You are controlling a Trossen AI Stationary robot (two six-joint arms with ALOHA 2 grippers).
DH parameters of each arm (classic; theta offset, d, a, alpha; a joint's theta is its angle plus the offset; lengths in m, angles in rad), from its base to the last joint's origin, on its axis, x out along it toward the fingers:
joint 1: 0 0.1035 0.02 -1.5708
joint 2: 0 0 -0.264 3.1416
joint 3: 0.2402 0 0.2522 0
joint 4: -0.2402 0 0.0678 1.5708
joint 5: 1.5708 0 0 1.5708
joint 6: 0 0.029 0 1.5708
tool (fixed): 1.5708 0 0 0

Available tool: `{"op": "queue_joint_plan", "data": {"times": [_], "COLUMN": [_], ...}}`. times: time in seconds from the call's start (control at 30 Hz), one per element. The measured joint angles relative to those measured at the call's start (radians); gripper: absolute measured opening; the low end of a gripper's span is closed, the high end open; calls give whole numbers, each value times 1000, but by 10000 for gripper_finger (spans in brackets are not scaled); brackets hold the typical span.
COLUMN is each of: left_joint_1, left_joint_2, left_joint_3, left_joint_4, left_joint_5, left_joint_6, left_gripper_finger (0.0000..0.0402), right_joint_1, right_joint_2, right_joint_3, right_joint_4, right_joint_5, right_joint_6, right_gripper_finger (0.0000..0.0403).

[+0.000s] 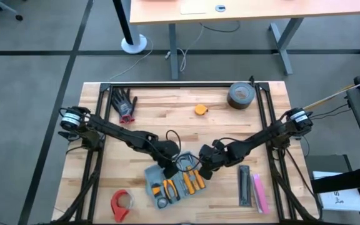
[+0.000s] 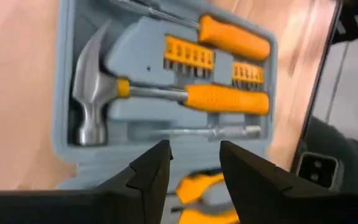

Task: Prefit tool cases
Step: Remove the hammer from the gray tool box

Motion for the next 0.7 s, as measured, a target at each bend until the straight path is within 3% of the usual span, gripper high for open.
{"op": "queue_joint_plan", "data": {"times": [0.4, 0.7], "left_joint_1": [-56, -77], "left_joint_2": [-27, -27], "left_joint_3": [-6, -34], "left_joint_4": [-229, -320], "left_joint_5": [68, 58], "left_joint_6": [16, -2], "left_gripper_finger": [162, 154], "right_joint_1": [-4, -3], "right_joint_2": [-72, -83], "right_joint_3": [-1, 41], "right_joint_4": [-1, 7], "right_joint_5": [11, -80], "right_joint_6": [-75, -148], "right_gripper_finger": [134, 118]}}
